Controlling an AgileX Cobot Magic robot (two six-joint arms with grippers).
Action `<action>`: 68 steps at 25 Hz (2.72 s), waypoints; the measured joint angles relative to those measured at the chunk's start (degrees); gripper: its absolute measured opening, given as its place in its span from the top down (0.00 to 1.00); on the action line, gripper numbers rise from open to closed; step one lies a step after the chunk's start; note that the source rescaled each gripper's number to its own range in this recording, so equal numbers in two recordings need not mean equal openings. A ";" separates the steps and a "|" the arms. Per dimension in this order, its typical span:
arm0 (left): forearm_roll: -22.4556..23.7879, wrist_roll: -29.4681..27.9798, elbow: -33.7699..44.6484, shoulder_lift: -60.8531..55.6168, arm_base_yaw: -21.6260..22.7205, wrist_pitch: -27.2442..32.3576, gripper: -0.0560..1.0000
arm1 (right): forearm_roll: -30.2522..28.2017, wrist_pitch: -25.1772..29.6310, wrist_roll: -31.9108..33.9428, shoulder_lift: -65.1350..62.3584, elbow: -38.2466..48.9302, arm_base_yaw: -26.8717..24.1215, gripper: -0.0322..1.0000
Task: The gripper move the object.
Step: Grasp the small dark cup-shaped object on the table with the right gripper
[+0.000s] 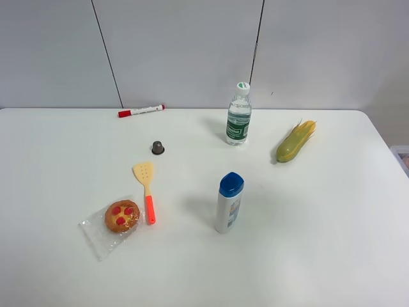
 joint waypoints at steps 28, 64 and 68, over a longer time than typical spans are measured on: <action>0.00 0.00 0.00 0.00 0.00 0.00 0.00 | 1.37 1.64 -15.01 44.60 -38.60 13.81 0.00; 0.04 0.00 0.00 0.00 0.00 0.00 0.00 | -3.57 -25.18 -11.95 94.38 -62.55 45.16 0.00; 0.04 0.00 0.00 0.00 0.00 0.00 0.00 | -2.76 -25.36 -10.86 97.16 -62.55 44.55 0.00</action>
